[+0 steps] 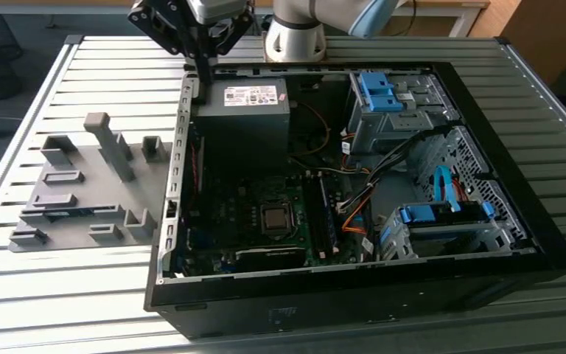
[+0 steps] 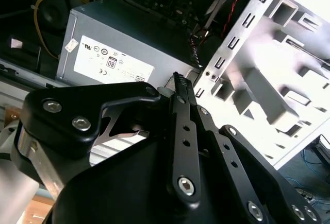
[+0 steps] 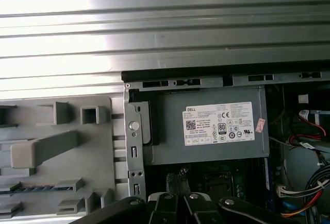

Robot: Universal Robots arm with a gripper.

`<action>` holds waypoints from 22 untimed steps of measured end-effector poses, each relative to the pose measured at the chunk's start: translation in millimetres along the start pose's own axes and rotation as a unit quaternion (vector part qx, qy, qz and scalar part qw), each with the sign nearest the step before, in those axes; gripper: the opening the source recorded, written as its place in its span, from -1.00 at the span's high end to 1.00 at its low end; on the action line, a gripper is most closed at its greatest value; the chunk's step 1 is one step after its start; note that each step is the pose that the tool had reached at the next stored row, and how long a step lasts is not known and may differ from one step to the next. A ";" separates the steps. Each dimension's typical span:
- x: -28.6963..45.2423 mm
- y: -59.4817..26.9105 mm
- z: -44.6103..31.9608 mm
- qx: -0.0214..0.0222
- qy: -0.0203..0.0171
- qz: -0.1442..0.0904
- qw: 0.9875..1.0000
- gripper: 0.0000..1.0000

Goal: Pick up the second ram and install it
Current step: 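Reach for the second ram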

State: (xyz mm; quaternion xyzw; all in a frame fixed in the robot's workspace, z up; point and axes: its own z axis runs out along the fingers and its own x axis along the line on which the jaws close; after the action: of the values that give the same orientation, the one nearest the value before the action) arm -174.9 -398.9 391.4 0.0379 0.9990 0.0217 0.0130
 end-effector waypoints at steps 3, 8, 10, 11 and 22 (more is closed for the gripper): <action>1.7 -0.2 0.2 0.000 0.000 0.000 1.000 0.79; 4.5 -0.4 0.6 0.000 0.000 0.000 1.000 0.79; 5.7 -0.5 0.7 0.000 0.000 0.000 1.000 0.79; 6.3 -0.5 0.8 0.000 0.000 0.000 1.000 0.79; 12.3 -1.0 1.8 0.000 0.001 0.000 1.000 0.79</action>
State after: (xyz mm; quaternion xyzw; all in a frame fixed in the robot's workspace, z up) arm -187.3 -398.9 389.3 0.0379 0.9990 0.0217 0.0122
